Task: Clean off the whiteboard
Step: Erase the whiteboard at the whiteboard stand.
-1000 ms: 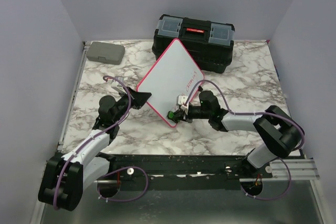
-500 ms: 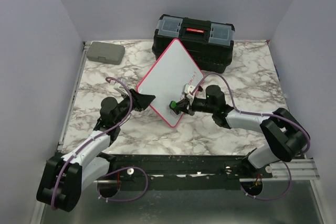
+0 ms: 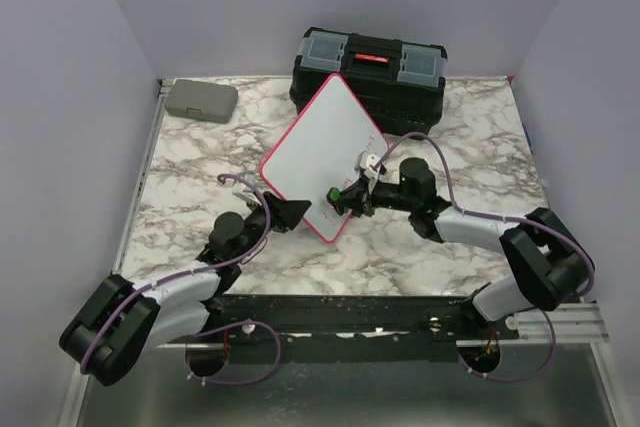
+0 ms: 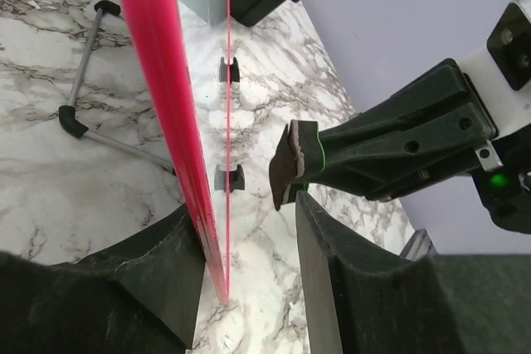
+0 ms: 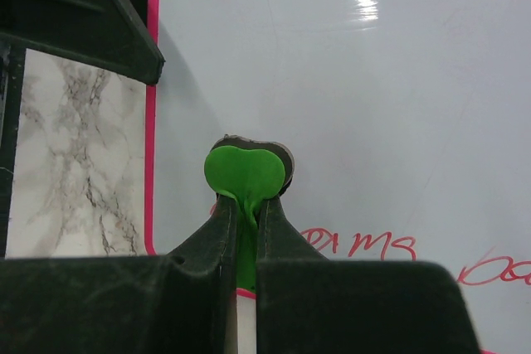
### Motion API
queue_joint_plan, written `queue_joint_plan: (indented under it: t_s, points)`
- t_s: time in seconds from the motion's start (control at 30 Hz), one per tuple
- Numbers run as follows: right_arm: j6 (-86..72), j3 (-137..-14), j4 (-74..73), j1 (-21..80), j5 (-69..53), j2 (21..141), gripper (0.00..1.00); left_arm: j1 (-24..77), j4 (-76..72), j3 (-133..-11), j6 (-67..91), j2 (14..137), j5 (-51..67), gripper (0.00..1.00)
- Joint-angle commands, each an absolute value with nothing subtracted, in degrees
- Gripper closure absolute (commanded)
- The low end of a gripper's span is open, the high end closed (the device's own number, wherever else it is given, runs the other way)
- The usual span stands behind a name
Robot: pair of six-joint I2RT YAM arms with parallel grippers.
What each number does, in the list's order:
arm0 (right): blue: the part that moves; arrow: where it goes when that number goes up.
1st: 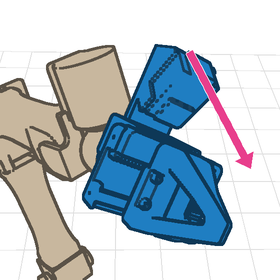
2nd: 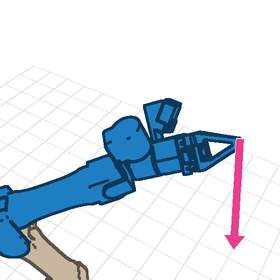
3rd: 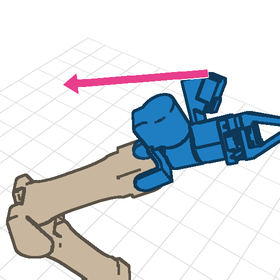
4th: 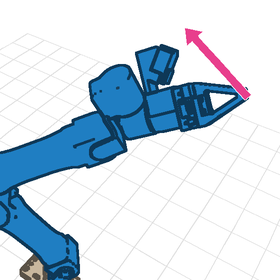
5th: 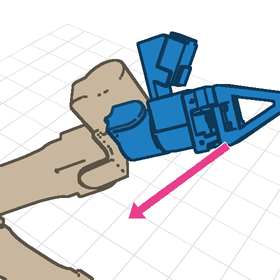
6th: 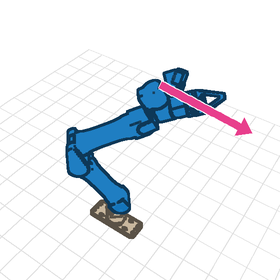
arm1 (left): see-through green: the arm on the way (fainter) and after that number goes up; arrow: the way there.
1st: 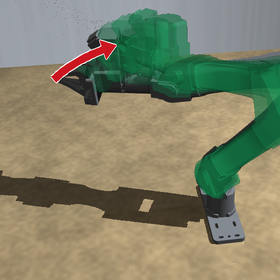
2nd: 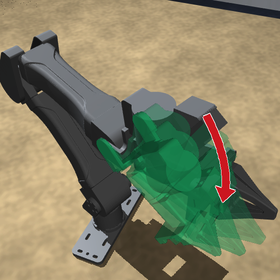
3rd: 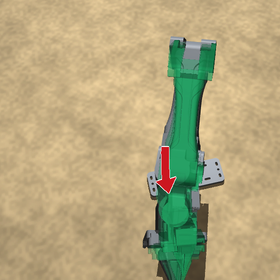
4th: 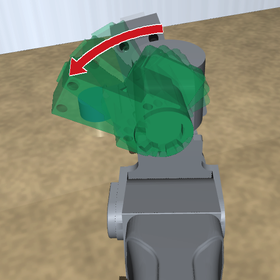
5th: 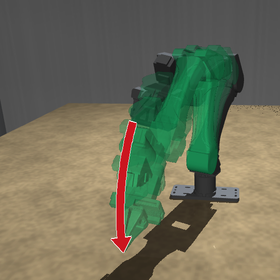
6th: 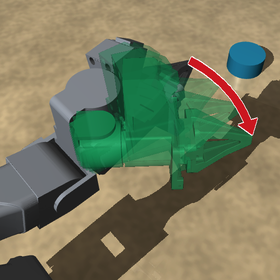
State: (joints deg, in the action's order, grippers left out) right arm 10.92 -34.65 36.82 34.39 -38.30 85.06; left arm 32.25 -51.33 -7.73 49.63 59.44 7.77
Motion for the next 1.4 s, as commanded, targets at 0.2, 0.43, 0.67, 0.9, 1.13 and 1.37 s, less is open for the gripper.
queue_joint_plan:
  t_s: [0.2,0.43,0.67,0.9,1.13,1.37]
  points:
    - [9.0,-34.6,39.5,34.0,-41.1,84.6,0.99,41.2,-69.9,-6.6,53.2,70.6,-12.5,0.64]
    - [14.4,-34.0,36.7,34.0,-42.4,85.4,0.99,42.3,-82.2,-5.7,53.8,78.6,-14.1,1.00]
    - [19.1,-36.3,27.2,34.0,-42.9,86.1,0.99,42.4,-78.9,-5.1,48.8,73.7,-14.1,1.00]
    - [17.3,-36.7,25.1,34.0,-42.8,86.4,0.99,42.4,-68.5,-6.8,47.7,66.4,-14.3,1.00]
    - [12.5,-34.0,33.7,38.6,-40.1,87.6,0.99,42.3,-73.9,-6.9,49.3,70.4,-13.5,1.00]
    - [11.5,-31.8,37.9,39.1,-35.0,89.4,0.99,42.3,-79.6,-6.2,49.4,74.7,-12.4,1.00]
